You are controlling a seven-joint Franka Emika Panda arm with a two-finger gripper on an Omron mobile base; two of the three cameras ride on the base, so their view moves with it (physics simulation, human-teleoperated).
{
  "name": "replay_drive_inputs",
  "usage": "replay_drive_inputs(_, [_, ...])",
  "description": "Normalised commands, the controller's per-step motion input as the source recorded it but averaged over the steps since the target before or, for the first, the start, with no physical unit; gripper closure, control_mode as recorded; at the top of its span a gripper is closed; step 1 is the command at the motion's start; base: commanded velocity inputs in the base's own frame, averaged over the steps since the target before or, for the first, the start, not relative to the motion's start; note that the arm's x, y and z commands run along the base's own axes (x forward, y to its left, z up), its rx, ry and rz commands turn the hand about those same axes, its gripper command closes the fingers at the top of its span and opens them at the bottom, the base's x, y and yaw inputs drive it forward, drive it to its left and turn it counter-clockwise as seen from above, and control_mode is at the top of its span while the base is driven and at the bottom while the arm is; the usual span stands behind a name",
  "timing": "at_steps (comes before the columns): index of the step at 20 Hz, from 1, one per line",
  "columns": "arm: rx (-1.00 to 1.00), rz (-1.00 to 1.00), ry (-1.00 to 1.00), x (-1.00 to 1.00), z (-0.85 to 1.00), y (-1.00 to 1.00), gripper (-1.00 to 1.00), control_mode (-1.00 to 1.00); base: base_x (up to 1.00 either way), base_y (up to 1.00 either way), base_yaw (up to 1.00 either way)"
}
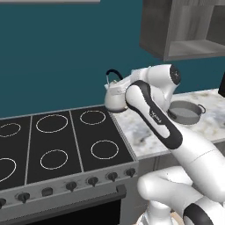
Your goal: Pick the kettle from the cabinet and place it on a stove burner. Then pick the pot from the counter and place it on another stove burner. Finally, turn both burners on.
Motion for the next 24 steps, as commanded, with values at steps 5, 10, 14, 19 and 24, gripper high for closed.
replay_drive_inputs(5, [0.00,0.05,-0.01,0.10,-0.30,0.00,1.00,-1.00,0.00,0.00,0.00])
replay_drive_inputs(10, [0.00,0.04,0.00,0.07,-0.27,0.00,1.00,-1.00,0.00,0.00,0.00])
replay_drive_inputs(14, [0.00,0.02,0.00,0.18,-0.20,0.00,1.00,-1.00,0.00,0.00,0.00])
replay_drive_inputs(19, [0.00,0.00,0.00,0.20,-0.11,0.00,1.00,-1.00,0.00,0.00,0.00])
replay_drive_inputs(24, [0.00,0.00,0.00,0.23,-0.16,0.00,1.00,-1.00,0.00,0.00,0.00])
